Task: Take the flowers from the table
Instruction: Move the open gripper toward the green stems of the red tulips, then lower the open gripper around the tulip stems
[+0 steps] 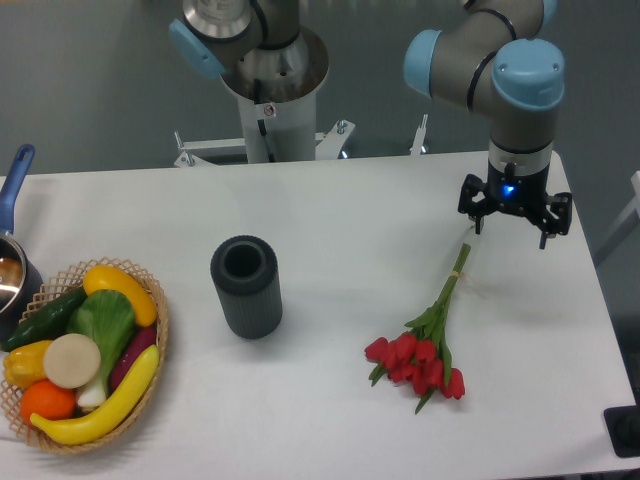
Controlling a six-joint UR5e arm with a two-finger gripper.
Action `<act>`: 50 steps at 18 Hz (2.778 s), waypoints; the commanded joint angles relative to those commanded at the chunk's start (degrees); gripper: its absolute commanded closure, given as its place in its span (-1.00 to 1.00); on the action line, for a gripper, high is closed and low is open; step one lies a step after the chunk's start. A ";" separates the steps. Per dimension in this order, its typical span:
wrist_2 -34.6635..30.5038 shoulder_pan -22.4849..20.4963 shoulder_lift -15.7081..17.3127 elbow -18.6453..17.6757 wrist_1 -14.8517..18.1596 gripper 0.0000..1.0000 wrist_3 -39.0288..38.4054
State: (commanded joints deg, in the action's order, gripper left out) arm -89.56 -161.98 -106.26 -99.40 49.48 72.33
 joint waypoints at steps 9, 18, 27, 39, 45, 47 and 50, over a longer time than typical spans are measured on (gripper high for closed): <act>0.17 0.17 0.00 -0.79 -0.09 -1.00 -0.70; 0.44 0.18 0.00 -2.63 -0.18 -1.00 -0.53; 0.44 0.79 -0.09 -3.16 -0.18 -1.00 -0.62; 0.62 4.04 -4.56 -3.16 -4.65 -1.00 -1.05; 0.62 5.27 -7.64 -3.08 -5.27 -1.00 -1.05; 0.62 5.45 -8.87 -2.81 -5.27 -1.00 -0.88; 0.53 5.62 -10.19 -2.72 -5.36 -1.00 -0.88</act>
State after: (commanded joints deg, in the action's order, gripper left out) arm -89.03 -156.36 -116.45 -102.13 44.12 71.46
